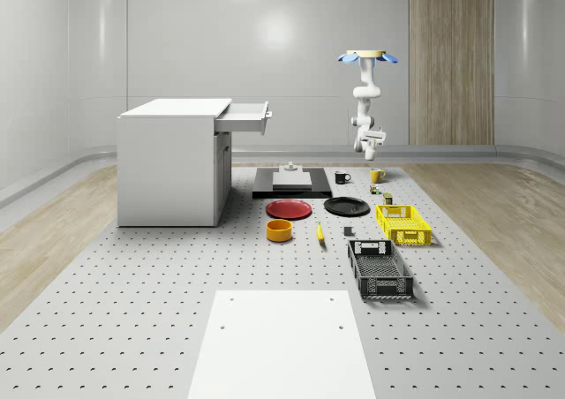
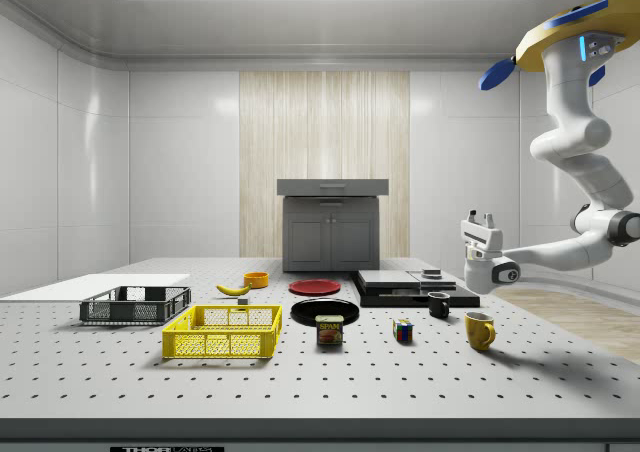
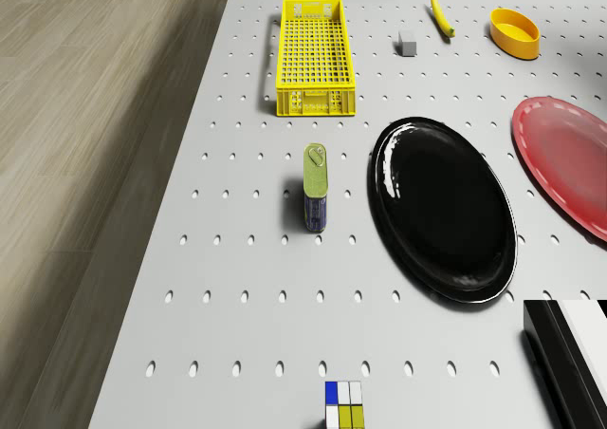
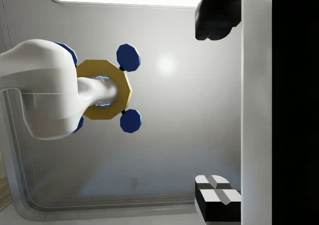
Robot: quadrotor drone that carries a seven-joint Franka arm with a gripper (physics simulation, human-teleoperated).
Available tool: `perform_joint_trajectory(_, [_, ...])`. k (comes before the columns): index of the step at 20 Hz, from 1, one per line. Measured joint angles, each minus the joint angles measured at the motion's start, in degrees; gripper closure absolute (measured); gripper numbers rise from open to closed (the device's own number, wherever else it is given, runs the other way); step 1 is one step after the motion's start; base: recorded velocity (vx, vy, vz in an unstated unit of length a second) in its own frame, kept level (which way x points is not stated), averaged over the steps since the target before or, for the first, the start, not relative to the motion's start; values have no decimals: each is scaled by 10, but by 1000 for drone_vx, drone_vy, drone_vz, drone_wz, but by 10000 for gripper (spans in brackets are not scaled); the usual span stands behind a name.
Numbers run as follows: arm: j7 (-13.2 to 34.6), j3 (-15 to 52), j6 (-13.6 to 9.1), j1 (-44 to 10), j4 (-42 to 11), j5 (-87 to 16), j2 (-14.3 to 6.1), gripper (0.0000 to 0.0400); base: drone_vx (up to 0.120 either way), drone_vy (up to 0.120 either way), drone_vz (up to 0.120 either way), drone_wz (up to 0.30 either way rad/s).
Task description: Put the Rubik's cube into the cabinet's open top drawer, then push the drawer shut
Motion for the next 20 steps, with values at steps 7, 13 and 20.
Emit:
perform_joint_trajectory(7, [23,110,7,-35,-33,-157,-9,0,120,0,0,0])
perform_joint_trajectory(13, [88,307,21,-113,-173,-467,-41,0,120,0,-113,0])
perform_joint_trajectory(20, [255,520,-27,-300,-401,-877,-97,0,120,0,-120,0])
